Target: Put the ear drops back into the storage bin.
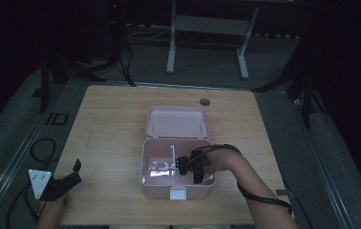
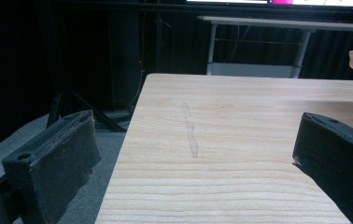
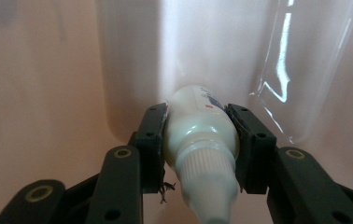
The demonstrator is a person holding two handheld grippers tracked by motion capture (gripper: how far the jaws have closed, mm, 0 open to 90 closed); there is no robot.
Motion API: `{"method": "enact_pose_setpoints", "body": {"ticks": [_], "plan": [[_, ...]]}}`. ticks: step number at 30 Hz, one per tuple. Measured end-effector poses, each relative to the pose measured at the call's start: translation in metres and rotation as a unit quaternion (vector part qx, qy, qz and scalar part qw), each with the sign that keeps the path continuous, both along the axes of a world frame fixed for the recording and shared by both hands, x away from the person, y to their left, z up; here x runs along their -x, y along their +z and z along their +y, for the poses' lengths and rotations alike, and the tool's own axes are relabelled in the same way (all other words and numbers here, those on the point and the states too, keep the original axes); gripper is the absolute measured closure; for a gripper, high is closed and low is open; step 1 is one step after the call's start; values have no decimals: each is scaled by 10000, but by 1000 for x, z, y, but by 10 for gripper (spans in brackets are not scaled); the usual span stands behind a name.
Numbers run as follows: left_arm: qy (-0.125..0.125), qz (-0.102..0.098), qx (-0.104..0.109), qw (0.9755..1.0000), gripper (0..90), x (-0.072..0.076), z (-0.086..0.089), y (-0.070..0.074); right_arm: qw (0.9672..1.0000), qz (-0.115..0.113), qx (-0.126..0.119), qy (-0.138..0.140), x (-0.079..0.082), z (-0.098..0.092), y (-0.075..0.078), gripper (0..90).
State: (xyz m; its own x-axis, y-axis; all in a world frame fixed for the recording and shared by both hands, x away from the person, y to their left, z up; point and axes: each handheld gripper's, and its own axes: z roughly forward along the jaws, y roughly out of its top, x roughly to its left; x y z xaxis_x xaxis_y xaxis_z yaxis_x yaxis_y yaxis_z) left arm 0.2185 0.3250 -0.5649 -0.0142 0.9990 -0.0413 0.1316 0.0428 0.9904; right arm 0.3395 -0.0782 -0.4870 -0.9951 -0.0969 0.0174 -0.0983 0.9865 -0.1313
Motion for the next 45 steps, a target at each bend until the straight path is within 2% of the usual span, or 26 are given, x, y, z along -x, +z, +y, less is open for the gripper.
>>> {"method": "enact_pose_setpoints", "body": {"ticks": [3,5,8,13,15,19,29,37,41,42,45], "plan": [[-2,1,0,10000,4,0,0,0,10000,-29,50,35,0,0,-2,595],[-3,2,-4,10000,4,0,0,0,9999,-21,60,-94,-2,1,-5,595],[-1,-6,-3,10000,4,0,0,0,9999,-11,131,-85,-3,2,-9,594],[-3,3,-4,10000,4,0,0,0,9998,60,104,-144,-4,2,-8,589],[0,-1,1,10000,4,0,0,0,9998,73,89,-165,-4,2,-6,551],[0,6,-11,10000,4,0,0,0,9998,16,8,-189,-2,1,7,536],[6,7,-18,10000,4,0,0,0,9985,-151,-491,-175,2,-8,49,517],[10,9,-23,10000,4,0,0,0,9970,-302,-654,-284,4,-15,76,455],[10,2,-15,10000,4,0,0,0,9946,-453,-832,-415,2,-21,88,363],[9,3,-17,10000,4,0,0,0,9938,-497,-885,-455,1,-23,91,316],[8,4,-23,10000,4,0,0,0,9908,-494,-1145,-526,0,-32,100,215]]}}
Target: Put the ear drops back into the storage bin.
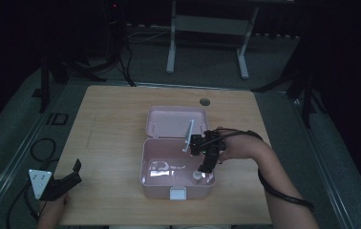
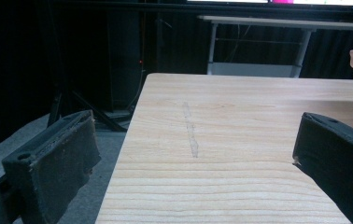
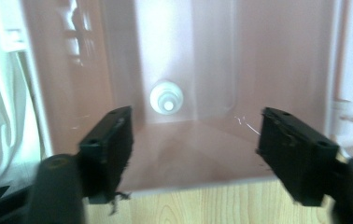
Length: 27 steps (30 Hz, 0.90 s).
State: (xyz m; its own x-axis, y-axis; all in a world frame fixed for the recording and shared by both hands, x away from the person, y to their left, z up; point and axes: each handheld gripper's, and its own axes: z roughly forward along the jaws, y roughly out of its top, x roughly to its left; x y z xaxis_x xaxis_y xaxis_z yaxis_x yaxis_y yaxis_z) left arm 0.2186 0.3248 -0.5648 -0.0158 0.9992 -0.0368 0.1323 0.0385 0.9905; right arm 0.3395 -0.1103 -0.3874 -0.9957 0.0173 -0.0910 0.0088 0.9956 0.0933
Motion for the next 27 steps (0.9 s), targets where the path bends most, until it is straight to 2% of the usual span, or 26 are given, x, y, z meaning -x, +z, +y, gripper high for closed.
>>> {"method": "enact_pose_setpoints", "body": {"ticks": [3,6,9,14,19,21,27], "plan": [[2,10,-12,10000,4,0,0,0,9997,90,-204,-112,-1,-11,9,194],[4,16,-14,10000,4,0,0,0,9992,21,-372,-168,-3,-24,14,176],[9,13,-9,10000,4,0,0,0,9991,-20,-390,-189,-2,-35,15,159],[12,4,0,10000,4,0,0,0,9983,-80,-428,-386,-6,-52,13,140],[8,5,-8,10000,4,0,0,0,9973,-137,-426,-587,-9,-70,8,142],[9,13,-18,10000,4,0,0,0,9965,-52,-442,-713,-10,-78,4,145],[15,-1,-14,10000,4,0,-1,0,9946,-65,-429,-948,-13,-98,-17,146]]}}
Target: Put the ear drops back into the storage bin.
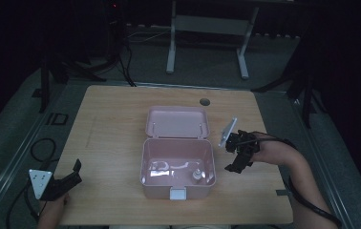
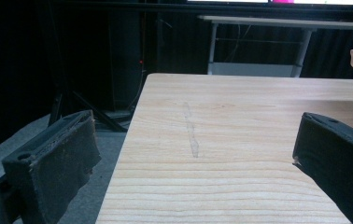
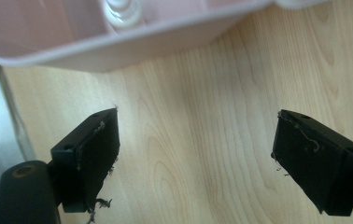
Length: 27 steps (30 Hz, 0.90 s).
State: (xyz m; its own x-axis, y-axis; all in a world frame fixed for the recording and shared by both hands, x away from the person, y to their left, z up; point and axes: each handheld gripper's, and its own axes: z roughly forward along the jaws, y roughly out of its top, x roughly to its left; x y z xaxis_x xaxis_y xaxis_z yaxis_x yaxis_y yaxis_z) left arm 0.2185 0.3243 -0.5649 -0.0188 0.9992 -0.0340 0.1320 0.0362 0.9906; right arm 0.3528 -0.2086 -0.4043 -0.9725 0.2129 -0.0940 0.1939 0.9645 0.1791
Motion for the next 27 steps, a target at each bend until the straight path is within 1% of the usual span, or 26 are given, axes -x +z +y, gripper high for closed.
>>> {"method": "enact_pose_setpoints", "body": {"ticks": [2,6,8,10,14,16,17,22,24,25,26,27], "plan": [[-3,12,-8,10000,4,0,0,0,9999,50,-38,-113,-1,-6,-8,146],[7,1,-2,10000,4,0,0,0,9995,-39,-132,-277,-3,-17,-24,146],[8,1,-1,10000,4,0,0,0,9988,-69,-223,-426,-4,-22,-31,146],[6,3,1,10000,4,0,0,0,9984,-97,-295,-479,-5,-27,-39,146],[3,-8,14,10000,4,0,0,0,9976,-109,-319,-604,-5,-37,-53,146],[0,-4,11,10000,4,0,0,0,9970,-123,-384,-662,-3,-43,-59,146],[0,-4,11,10000,4,0,0,0,9970,-123,-384,-662,-3,-43,-59,146],[3,-7,12,10000,4,0,0,0,9942,-148,-617,-872,0,-59,-75,146],[3,-5,8,10000,4,0,0,0,9925,-168,-717,-976,1,-64,-80,146],[4,6,-4,10000,4,0,0,0,9911,-189,-780,-1058,3,-70,-85,146],[3,7,-4,10000,4,0,0,0,9911,-189,-780,-1058,3,-70,-85,146],[5,2,1,10000,4,0,0,0,9901,-216,-825,-1113,4,-72,-88,146]]}}
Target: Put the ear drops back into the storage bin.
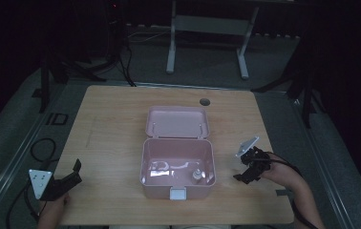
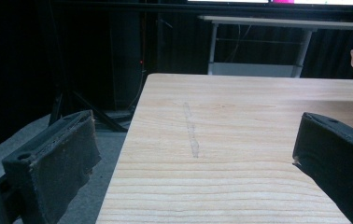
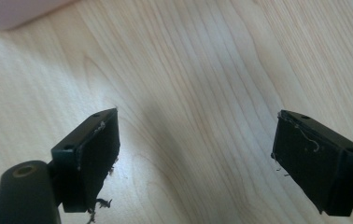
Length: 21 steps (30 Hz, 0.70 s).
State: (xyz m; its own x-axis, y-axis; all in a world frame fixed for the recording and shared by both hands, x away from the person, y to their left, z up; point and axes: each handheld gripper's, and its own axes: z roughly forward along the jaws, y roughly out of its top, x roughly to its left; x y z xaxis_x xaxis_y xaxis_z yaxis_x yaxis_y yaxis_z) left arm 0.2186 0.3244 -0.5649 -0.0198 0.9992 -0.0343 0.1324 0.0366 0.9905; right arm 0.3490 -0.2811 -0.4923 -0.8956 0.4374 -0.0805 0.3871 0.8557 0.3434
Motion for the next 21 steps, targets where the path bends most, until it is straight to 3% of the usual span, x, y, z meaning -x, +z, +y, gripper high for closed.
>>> {"method": "enact_pose_setpoints", "body": {"ticks": [7,9,16,21], "plan": [[3,-12,10,10000,4,0,0,0,9986,-208,-263,-399,5,-15,-13,146],[3,-11,11,10000,4,0,0,0,9966,-346,-435,-608,7,-20,-16,146],[-1,-8,16,10000,4,0,0,0,9935,-470,-611,-836,12,-29,-24,146],[-3,-10,22,10000,4,0,0,0,9892,-661,-731,-1088,16,-34,-32,140]]}}
